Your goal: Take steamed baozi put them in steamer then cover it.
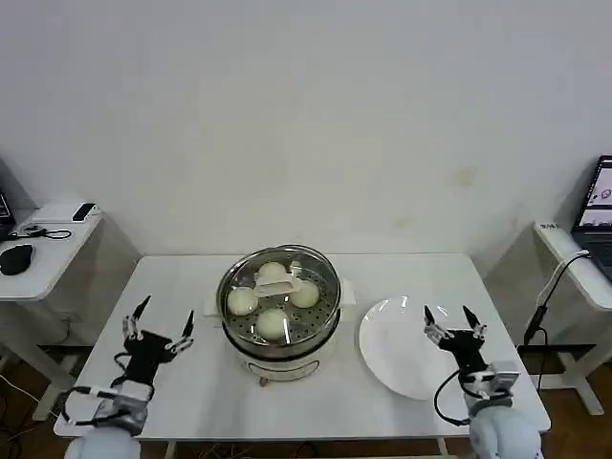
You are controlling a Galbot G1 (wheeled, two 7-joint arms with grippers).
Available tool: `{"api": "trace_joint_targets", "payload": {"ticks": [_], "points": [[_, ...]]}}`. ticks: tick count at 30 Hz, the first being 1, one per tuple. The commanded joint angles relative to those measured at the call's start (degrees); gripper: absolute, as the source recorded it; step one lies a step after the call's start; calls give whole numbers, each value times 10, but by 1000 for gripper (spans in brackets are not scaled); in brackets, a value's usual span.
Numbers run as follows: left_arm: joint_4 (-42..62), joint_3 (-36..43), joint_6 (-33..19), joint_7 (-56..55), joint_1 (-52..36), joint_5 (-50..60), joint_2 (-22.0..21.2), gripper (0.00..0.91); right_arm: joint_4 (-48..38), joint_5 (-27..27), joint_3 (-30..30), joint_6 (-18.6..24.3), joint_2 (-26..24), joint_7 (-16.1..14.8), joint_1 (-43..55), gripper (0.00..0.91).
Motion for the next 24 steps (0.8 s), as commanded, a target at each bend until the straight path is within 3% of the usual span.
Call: {"api": "trace_joint_targets", "payload": {"ticks": [1,12,16,24], "points": [[22,-39,-27,-15,52,-105,-7,907,9,-29,-34,-1,1,9,-1,907],[13,-36,-23,-9,63,-113,-10,907,-6,-1,-34,16,3,33,-8,907],[10,-32,-23,-8,66,-114,-13,907,-1,-11,-18,15,8,18,-15,907],[-2,-28,-22,-8,74,-125,-19,907,4,-27,-15,8,19,16,-21,907]]}}
